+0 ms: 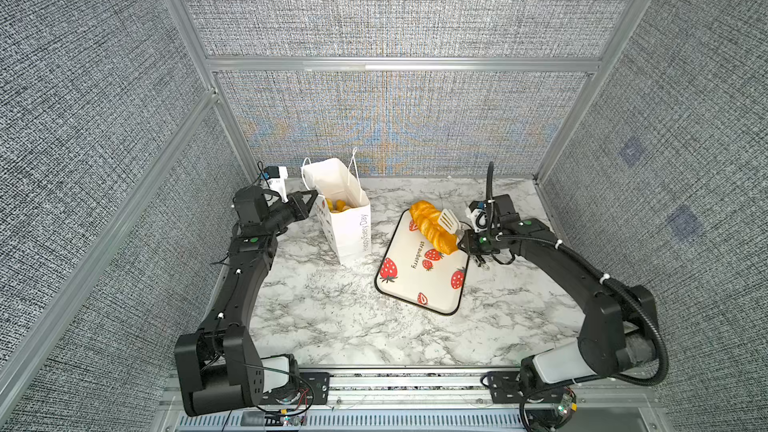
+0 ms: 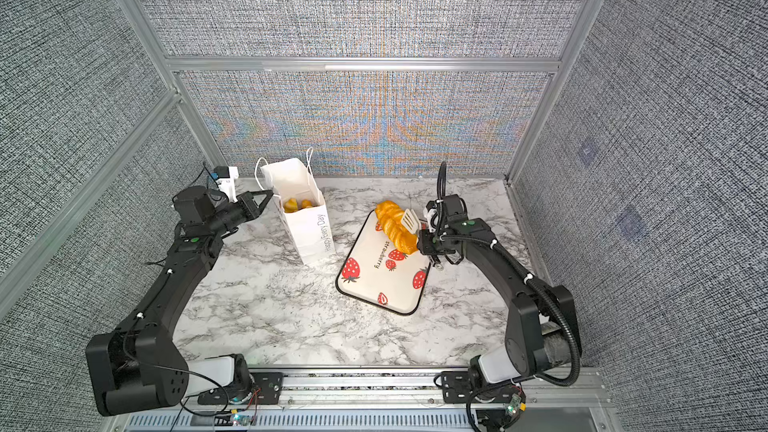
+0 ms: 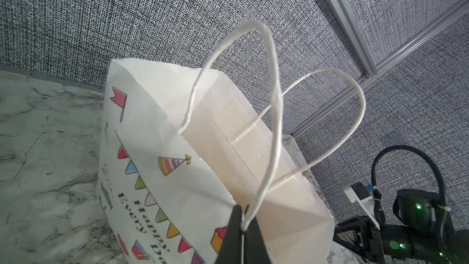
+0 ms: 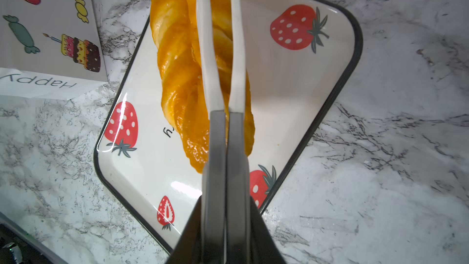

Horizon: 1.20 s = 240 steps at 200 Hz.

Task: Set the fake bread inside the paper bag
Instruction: 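Lift the twisted pastry in the tongs and carry it toward the bag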

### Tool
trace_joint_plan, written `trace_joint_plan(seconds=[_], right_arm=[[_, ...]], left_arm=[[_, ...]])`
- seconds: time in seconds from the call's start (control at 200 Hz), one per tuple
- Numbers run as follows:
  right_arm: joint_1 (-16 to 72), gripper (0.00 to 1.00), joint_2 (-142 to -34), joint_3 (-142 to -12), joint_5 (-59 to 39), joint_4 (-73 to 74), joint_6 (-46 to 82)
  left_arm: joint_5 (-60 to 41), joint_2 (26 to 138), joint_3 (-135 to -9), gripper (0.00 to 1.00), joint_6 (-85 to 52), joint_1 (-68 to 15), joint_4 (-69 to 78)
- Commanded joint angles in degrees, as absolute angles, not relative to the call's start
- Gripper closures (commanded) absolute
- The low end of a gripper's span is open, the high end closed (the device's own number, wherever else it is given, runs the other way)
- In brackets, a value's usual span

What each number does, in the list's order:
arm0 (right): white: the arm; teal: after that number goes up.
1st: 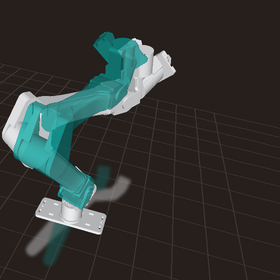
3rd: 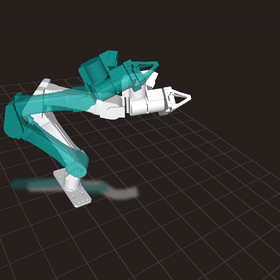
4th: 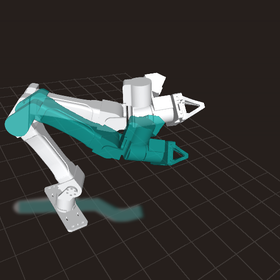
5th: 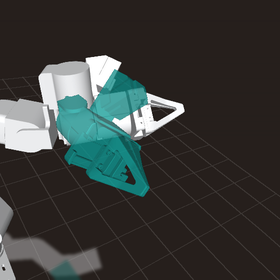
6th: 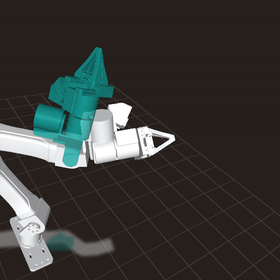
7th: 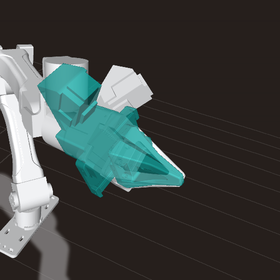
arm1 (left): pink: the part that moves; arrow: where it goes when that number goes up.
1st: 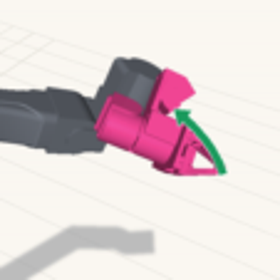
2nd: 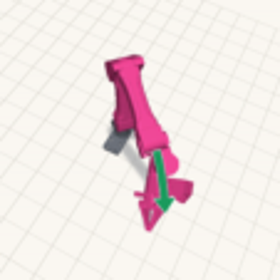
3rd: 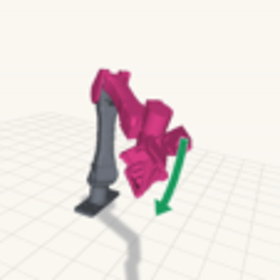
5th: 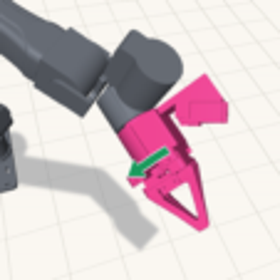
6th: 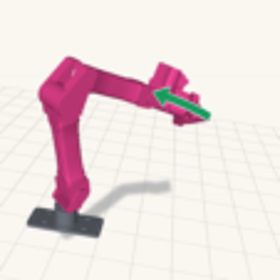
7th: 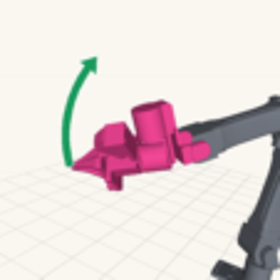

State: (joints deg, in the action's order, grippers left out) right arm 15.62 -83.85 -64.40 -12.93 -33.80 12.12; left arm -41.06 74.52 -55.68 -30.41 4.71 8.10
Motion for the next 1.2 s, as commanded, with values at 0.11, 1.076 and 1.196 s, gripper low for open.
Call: trace_joint_plan(seconds=[0.11, 1.076, 1.196], right_arm=[[15.7, 0.82, -80.3, -63.8, -14.0, -31.6, 13.3], [30.2, 0.83, -73.0, -86.7, -11.7, -37.6, 16.1], [33.0, 0.83, -75.2, -90.6, -11.1, -37.3, 16.0]], left_arm=[[-42.0, 74.7, -55.4, 0.98, -30.5, 4.7, 9.8], [-41.9, 74.9, -55.4, 0.97, -30.6, 4.8, 9.8], [-41.9, 74.8, -55.4, 0.97, -30.6, 4.8, 9.8]])
